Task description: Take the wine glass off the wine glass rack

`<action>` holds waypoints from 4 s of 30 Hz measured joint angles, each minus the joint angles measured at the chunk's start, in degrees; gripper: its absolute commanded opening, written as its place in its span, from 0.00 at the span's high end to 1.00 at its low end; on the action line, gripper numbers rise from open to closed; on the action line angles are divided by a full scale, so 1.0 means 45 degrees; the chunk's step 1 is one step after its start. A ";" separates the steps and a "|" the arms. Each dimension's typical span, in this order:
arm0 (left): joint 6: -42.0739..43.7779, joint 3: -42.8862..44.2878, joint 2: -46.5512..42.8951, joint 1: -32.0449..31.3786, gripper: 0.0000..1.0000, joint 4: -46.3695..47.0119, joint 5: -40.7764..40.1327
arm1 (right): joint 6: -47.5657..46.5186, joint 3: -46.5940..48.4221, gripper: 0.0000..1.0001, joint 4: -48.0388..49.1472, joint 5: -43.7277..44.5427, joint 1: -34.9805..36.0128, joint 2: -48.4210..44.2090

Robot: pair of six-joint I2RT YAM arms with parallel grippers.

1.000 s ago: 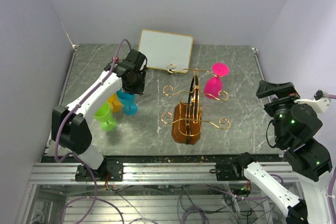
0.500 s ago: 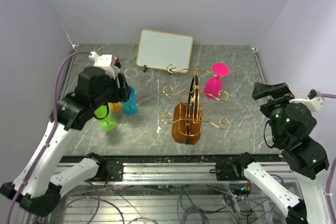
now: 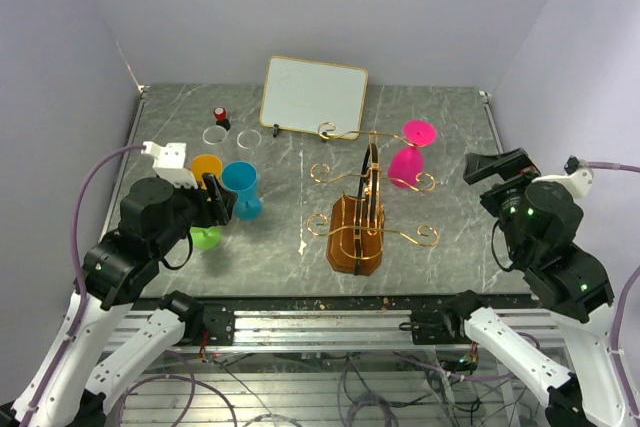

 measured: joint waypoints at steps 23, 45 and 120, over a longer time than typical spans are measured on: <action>-0.0019 -0.0272 -0.0665 0.0005 0.26 0.0491 -0.0068 | 0.0083 -0.2074 0.02 0.3128 -0.0403 0.0000 0.2739; -0.0039 -0.0389 -0.0165 0.1205 0.28 0.0602 0.0214 | -0.2025 -0.1073 0.24 0.5338 -0.2467 -0.1948 0.5906; 0.0053 -0.0437 -0.0345 0.1768 0.31 0.0874 0.0631 | -0.0670 -0.0680 1.00 0.5722 -0.7164 -0.4216 0.6912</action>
